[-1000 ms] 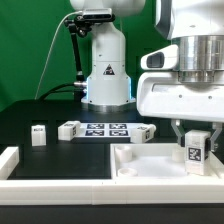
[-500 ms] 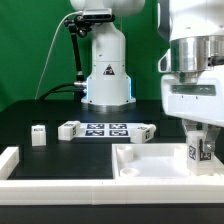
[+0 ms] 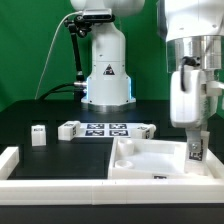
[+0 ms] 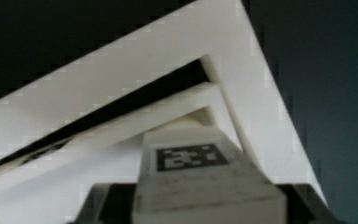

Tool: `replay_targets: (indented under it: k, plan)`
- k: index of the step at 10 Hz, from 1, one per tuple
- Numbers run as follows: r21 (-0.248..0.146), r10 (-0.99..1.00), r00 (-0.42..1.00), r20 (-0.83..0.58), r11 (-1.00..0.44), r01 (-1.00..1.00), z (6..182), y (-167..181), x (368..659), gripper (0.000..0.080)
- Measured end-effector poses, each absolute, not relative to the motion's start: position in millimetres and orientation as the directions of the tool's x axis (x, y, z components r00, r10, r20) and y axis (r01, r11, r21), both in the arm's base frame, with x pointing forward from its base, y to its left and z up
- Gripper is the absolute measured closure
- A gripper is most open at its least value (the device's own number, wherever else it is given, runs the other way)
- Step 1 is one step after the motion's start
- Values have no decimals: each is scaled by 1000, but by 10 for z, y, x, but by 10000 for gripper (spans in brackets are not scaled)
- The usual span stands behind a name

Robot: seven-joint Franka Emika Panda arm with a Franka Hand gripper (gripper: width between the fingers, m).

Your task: Assemble one leg

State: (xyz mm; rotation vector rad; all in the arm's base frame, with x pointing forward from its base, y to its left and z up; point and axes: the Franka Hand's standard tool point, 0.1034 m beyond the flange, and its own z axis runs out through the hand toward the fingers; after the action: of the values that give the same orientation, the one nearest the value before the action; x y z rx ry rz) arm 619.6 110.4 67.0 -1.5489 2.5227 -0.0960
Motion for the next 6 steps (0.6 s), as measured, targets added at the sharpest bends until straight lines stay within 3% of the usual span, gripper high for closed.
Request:
replay_targets:
  k: [5,6]
  plan:
    - [-151,-888,-443,-118,457,-876,667,1045,6198,504]
    - [-151,-889,-442,-118,456,-877,667,1045,6198,333]
